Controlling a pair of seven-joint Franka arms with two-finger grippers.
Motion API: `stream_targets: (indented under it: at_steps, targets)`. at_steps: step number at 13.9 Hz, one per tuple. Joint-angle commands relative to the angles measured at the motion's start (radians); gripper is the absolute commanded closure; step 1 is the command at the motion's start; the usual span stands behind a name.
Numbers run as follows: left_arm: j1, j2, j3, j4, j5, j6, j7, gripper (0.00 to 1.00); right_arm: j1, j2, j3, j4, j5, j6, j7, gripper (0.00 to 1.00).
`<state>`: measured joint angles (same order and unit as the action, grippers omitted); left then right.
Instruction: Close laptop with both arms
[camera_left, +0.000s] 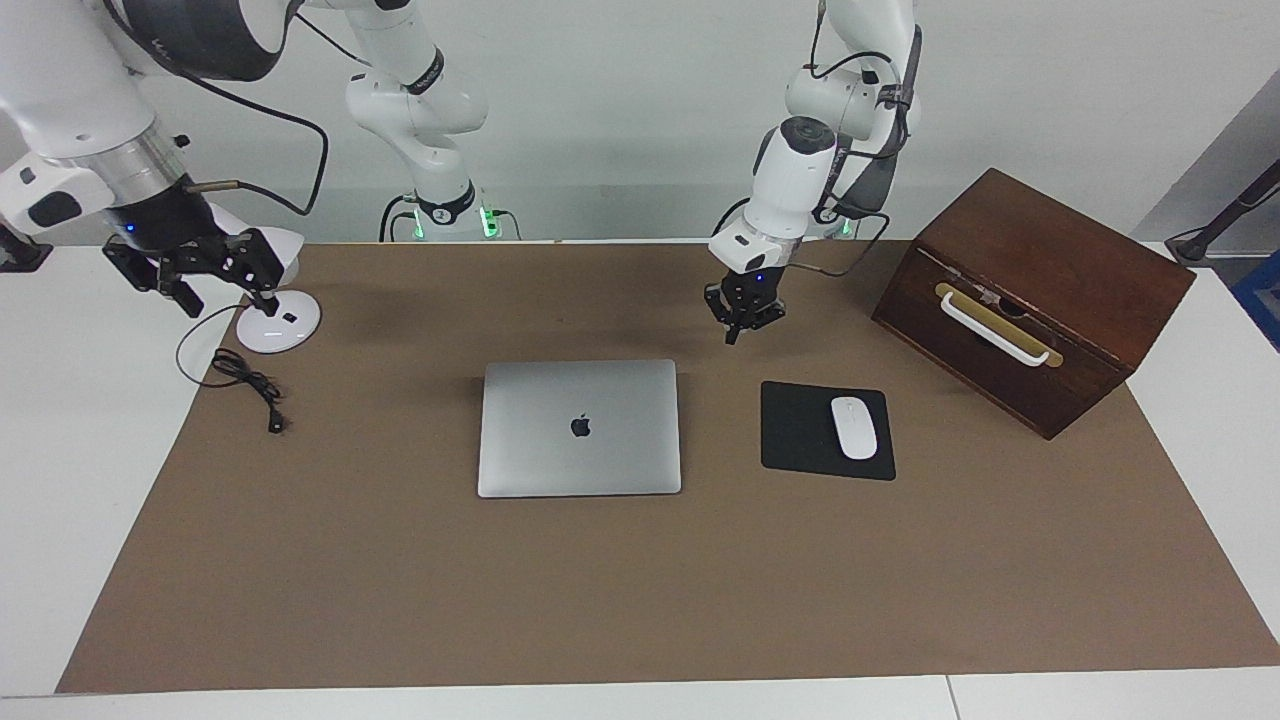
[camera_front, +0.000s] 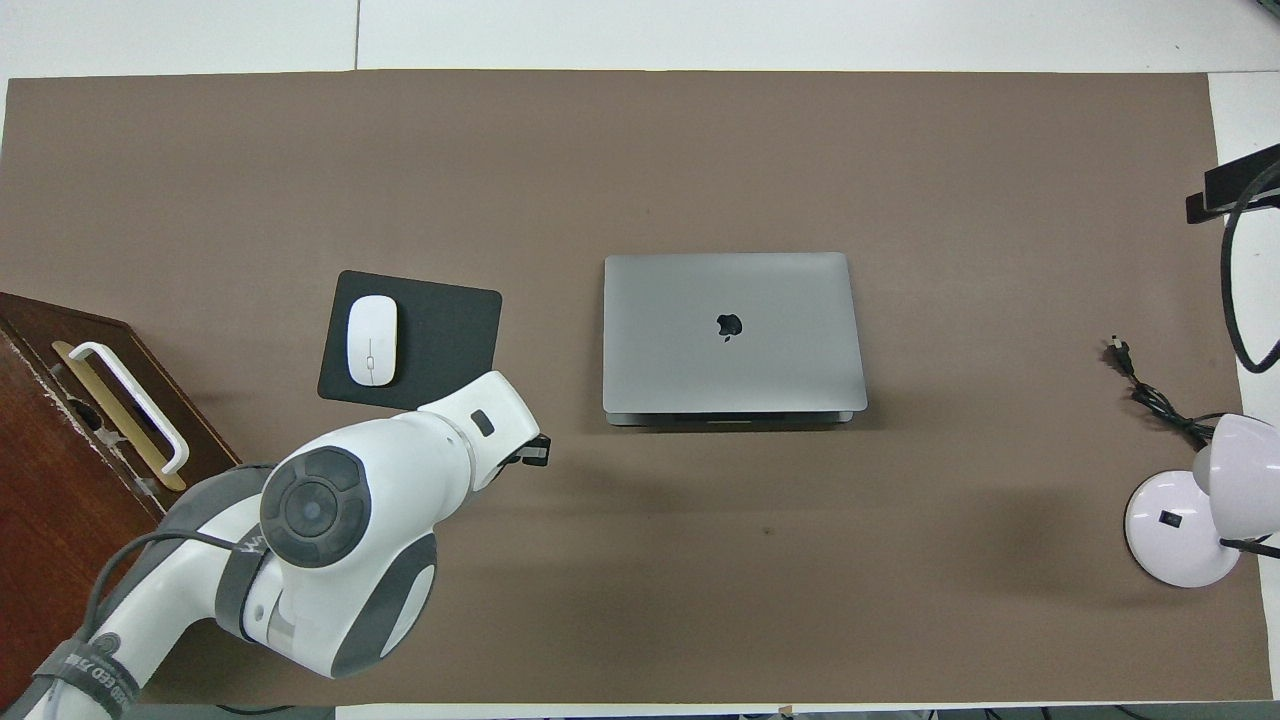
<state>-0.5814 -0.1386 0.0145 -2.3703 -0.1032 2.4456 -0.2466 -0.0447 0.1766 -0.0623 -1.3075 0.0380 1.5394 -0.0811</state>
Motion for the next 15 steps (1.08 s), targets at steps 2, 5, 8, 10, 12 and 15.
stream_targets:
  at_steps: [2, 5, 8, 10, 12, 15]
  targets:
    - [0.115, -0.058, -0.004, 0.103, -0.003, -0.224, 0.116, 1.0, -0.003, -0.029, 0.033, -0.039, -0.016, 0.021, 0.013, 0.0]
    - [0.213, -0.102, -0.004, 0.129, 0.002, -0.321, 0.171, 1.0, 0.023, -0.029, 0.033, -0.035, -0.033, 0.019, 0.026, 0.0]
    - [0.314, -0.14, -0.005, 0.129, 0.002, -0.37, 0.211, 0.03, 0.029, -0.031, 0.033, -0.035, -0.035, 0.008, 0.102, 0.0]
    - [0.366, -0.148, -0.004, 0.138, 0.017, -0.399, 0.211, 0.0, 0.097, -0.046, -0.008, -0.076, -0.062, 0.018, 0.11, 0.0]
    - [0.431, -0.148, -0.005, 0.169, 0.036, -0.425, 0.211, 0.0, 0.1, -0.095, -0.008, -0.162, -0.064, 0.043, 0.112, 0.0]
    - [0.515, -0.147, -0.005, 0.223, 0.037, -0.462, 0.213, 0.0, 0.108, -0.174, -0.007, -0.303, -0.063, 0.159, 0.127, 0.0]
